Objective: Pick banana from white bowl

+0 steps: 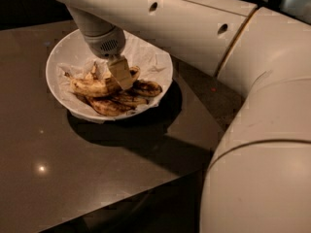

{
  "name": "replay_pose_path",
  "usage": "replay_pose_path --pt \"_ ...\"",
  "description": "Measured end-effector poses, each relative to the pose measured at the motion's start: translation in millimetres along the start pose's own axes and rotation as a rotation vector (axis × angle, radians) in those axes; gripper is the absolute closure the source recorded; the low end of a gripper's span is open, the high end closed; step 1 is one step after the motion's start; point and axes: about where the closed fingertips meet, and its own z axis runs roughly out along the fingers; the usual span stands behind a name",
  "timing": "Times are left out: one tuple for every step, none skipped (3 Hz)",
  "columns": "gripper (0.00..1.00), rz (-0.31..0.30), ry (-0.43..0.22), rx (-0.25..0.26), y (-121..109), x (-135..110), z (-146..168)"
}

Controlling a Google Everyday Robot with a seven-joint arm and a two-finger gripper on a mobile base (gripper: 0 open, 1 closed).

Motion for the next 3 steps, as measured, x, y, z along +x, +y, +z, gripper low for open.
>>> replay_pose_path --pt "0.37 -0.005 -0.030 -0.023 -0.3 -4.0 6.0" --pt "0.31 -0.005 -0.066 -0.053 0.1 -6.6 12.9" --pt "0.49 -0.002 -0.096 -0.077 0.9 -8.4 19.3"
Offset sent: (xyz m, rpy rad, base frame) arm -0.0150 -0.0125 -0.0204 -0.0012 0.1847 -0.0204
